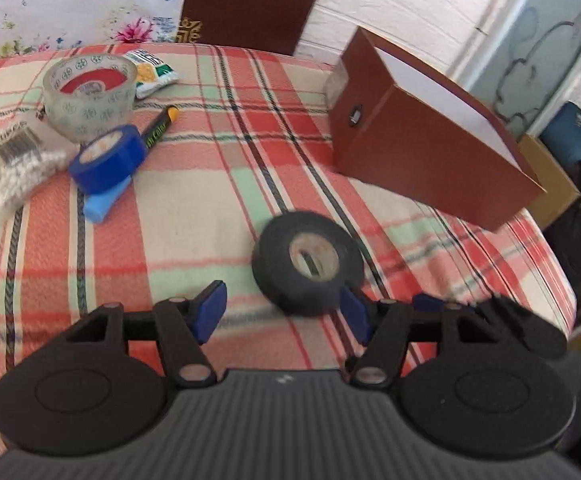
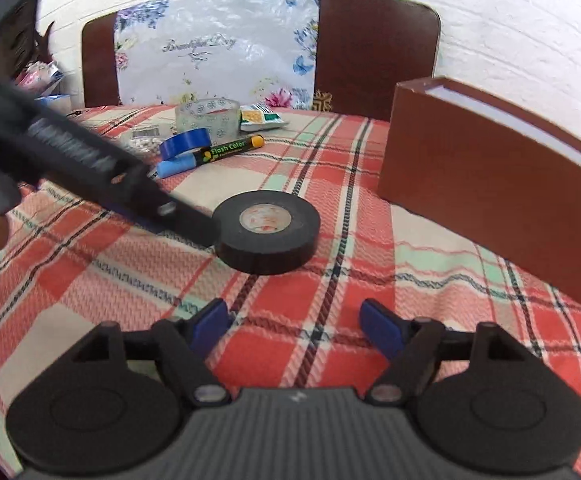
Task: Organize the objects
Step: 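Grasp the black tape roll with the left gripper, then lower the black tape roll into the brown box and open the left gripper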
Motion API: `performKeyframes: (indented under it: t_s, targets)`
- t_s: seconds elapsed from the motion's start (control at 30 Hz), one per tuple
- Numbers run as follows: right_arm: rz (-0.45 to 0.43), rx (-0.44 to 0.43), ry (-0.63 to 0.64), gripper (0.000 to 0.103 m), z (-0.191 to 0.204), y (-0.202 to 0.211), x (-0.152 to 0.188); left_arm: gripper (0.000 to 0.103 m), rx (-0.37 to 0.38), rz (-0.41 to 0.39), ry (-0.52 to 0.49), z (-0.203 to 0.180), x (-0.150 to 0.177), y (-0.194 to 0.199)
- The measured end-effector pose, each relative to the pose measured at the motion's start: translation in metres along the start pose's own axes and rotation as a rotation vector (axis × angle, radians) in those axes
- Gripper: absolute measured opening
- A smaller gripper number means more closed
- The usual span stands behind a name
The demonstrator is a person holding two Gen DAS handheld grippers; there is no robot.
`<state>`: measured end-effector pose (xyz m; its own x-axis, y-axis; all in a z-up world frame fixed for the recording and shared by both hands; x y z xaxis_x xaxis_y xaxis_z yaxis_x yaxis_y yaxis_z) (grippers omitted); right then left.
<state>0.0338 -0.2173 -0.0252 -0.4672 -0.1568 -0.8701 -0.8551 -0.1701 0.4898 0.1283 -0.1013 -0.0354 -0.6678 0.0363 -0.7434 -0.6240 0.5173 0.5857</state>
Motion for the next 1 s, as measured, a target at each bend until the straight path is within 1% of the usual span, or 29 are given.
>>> performKeyframes:
  t_s: [0.1,0.17,0.2,0.27,0.3,0.33,0.37,0.43,0.5,0.57,0.67,0.73,0.8,0.9,1.0]
  targets:
    - [0.007,-0.010,-0.001,0.079,-0.002,-0.008,-0.005,0.062,-0.037,0.028,0.032,0.002,-0.007,-0.013]
    - [0.000,-0.019,0.016,0.079,-0.001,-0.017,-0.011,0.050,-0.062,0.086,0.012,0.001,-0.003,-0.025]
    - [-0.001,-0.026,0.021,0.079,-0.001,-0.023,-0.013,0.048,-0.071,0.089,-0.005,-0.001,-0.001,-0.029]
    - [0.018,-0.062,0.014,0.082,0.003,-0.036,-0.015,0.037,-0.089,0.092,-0.056,-0.006,0.000,-0.033]
    - [0.021,-0.090,0.004,0.082,0.005,-0.041,-0.017,0.037,-0.100,0.097,-0.060,-0.008,0.000,-0.033]
    - [0.018,-0.113,0.004,0.075,0.007,-0.044,-0.019,0.036,-0.115,0.099,-0.069,-0.009,-0.001,-0.032]
    - [0.011,-0.127,0.009,0.075,0.010,-0.045,-0.021,0.034,-0.128,0.095,-0.078,-0.011,-0.004,-0.029]
    - [-0.020,-0.108,0.033,0.074,0.013,-0.039,-0.024,0.032,-0.127,0.065,-0.103,-0.021,-0.014,-0.018]
    - [-0.097,-0.069,0.058,0.074,0.010,-0.025,-0.030,0.032,-0.096,0.016,-0.113,-0.035,-0.034,-0.009]
    - [-0.188,-0.014,0.076,0.074,-0.001,-0.008,-0.045,0.032,-0.057,-0.051,-0.141,-0.058,-0.060,-0.003]
    - [-0.341,0.107,0.095,0.074,-0.031,0.015,-0.078,0.032,0.010,-0.146,-0.225,-0.102,-0.099,-0.005]
    - [-0.402,0.190,0.099,0.074,-0.057,0.022,-0.095,0.032,0.040,-0.173,-0.277,-0.128,-0.117,-0.019]
    - [-0.419,0.243,0.076,0.074,-0.085,0.021,-0.106,0.032,0.063,-0.177,-0.296,-0.146,-0.130,-0.040]
    - [-0.396,0.287,0.011,0.074,-0.126,0.009,-0.113,0.032,0.080,-0.150,-0.287,-0.159,-0.137,-0.076]
    - [-0.346,0.316,-0.002,0.075,-0.154,-0.013,-0.109,0.033,0.055,-0.095,-0.279,-0.162,-0.133,-0.111]
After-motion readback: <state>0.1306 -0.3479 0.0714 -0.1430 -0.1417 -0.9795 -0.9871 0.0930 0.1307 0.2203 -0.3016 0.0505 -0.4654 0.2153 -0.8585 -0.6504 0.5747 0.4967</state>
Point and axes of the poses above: each gripper's, at about its wrist camera, not at the fingertips, and y roughly against the way its jaws point, z to its left, x to its underside, the point moved 8 cm from there along -y, roughly the way its jaws point, and after that the axes turned 10 degrees about -z, right-handed, at the moved point
